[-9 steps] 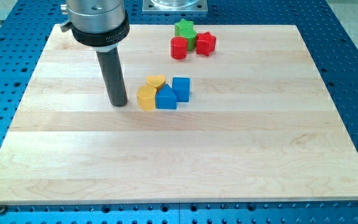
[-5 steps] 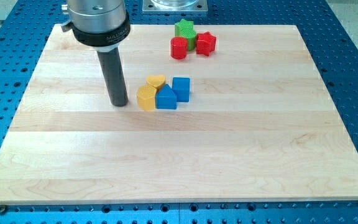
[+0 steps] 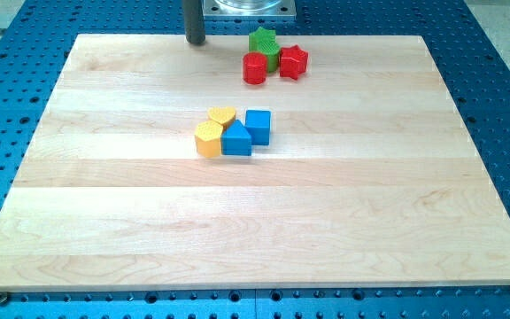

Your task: Drag the green circle to the top right side of the cube

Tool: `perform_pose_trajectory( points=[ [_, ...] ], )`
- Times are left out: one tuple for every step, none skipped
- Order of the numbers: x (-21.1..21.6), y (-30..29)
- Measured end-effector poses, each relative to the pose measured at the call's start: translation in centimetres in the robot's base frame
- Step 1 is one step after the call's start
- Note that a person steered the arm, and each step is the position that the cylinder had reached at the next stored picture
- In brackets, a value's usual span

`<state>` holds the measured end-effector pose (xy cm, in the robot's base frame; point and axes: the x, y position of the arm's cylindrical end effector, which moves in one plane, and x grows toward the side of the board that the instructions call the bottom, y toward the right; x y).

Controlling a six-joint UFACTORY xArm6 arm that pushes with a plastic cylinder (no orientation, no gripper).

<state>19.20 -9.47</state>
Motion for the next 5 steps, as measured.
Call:
perform_pose_trajectory(
  points=[
    [0.1,2.8],
    [0.1,9.8],
    [4.3,12.8],
    [11.9,14.4],
    [16.6,14.8]
  ],
)
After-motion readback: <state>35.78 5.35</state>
